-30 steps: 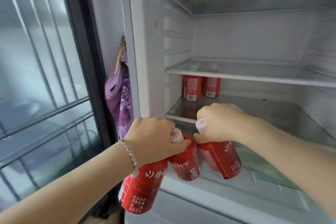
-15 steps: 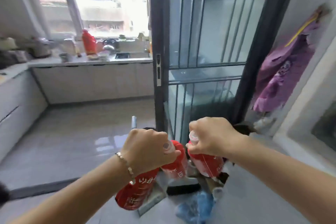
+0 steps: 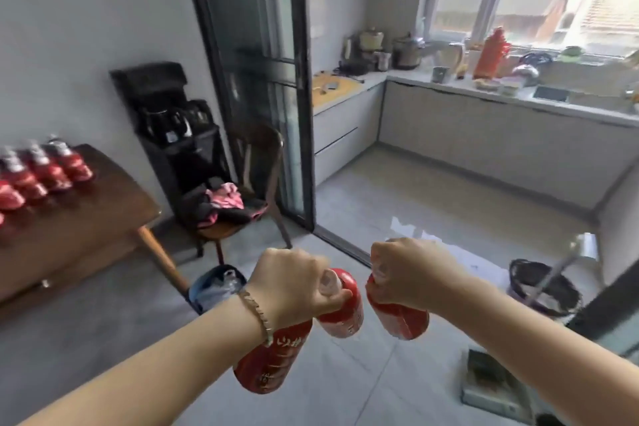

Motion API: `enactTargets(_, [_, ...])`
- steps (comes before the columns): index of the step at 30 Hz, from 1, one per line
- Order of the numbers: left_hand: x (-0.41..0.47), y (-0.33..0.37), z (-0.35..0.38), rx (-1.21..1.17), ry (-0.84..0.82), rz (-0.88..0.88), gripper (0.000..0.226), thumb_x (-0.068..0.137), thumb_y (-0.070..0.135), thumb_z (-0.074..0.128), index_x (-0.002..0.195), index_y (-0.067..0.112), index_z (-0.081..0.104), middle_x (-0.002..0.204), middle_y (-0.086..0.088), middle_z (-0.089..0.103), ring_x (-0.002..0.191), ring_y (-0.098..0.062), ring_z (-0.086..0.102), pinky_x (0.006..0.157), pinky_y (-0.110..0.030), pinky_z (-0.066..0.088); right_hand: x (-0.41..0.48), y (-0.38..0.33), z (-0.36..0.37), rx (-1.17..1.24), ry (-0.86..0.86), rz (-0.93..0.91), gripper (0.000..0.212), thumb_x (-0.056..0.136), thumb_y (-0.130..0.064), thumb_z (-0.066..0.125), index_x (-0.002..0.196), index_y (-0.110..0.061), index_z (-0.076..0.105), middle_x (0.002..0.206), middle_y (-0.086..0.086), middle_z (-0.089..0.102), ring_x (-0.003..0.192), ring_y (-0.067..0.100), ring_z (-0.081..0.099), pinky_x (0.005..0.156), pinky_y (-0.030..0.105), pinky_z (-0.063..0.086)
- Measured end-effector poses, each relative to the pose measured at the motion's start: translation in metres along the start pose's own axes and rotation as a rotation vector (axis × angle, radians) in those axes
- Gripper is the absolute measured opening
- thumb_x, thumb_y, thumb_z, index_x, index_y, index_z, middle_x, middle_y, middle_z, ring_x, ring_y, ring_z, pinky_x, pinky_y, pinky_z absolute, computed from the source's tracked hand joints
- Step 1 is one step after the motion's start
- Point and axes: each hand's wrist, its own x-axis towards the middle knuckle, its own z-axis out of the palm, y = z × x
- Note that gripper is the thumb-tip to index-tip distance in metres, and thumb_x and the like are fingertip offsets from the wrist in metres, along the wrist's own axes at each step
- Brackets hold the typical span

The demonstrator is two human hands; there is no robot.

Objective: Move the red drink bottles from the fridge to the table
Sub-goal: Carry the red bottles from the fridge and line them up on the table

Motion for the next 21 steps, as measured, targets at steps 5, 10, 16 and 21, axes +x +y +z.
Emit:
enactTargets(5, [-0.081,-0.14,0.017,-0.042,-0.071,-0.281,0.051,0.083,0.071,0.034,0.081,0.023,0.051,0.094,0.003,0.068,0.09,-0.018,0.063,0.069,-0.028,0.037,0.094,-0.141,0.0,0.036,-0.068,-0.217,0.035,0.086,-0.041,0.055,0.114,-0.019,0.058,0.108,0.0,0.066,0.085,0.019,0.059,0.074,0.03,0.055])
enactTargets(10, [-0.138,-0.246,0.026,-0.038,-0.049,-0.53,0.047,0.085,0.069,0.035,0.08,0.024,0.048,0.1,0.001,0.069,0.096,-0.021,0.064,0.07,-0.027,0.035,0.18,-0.253,-0.002,0.051,-0.208,-0.416,0.037,0.088,-0.041,0.057,0.119,-0.02,0.056,0.109,0.0,0.065,0.093,0.016,0.062,0.077,0.027,0.056])
enactTargets(16, [-0.173,-0.366,0.042,-0.025,-0.068,-0.784,0.048,0.081,0.072,0.039,0.075,0.024,0.044,0.093,0.002,0.069,0.091,-0.022,0.064,0.071,-0.027,0.035,0.289,-0.362,0.007,0.052,-0.153,-0.564,0.039,0.085,-0.045,0.056,0.116,-0.022,0.056,0.106,-0.003,0.063,0.095,0.018,0.062,0.078,0.03,0.054])
enactTargets(21, [-0.17,-0.47,0.057,-0.002,-0.11,-0.953,0.05,0.08,0.074,0.038,0.073,0.024,0.044,0.083,0.003,0.065,0.084,-0.02,0.063,0.07,-0.029,0.036,0.396,-0.428,0.003,0.051,-0.104,-0.696,0.041,0.084,-0.051,0.055,0.112,-0.022,0.053,0.109,-0.003,0.06,0.095,0.019,0.06,0.069,0.027,0.041])
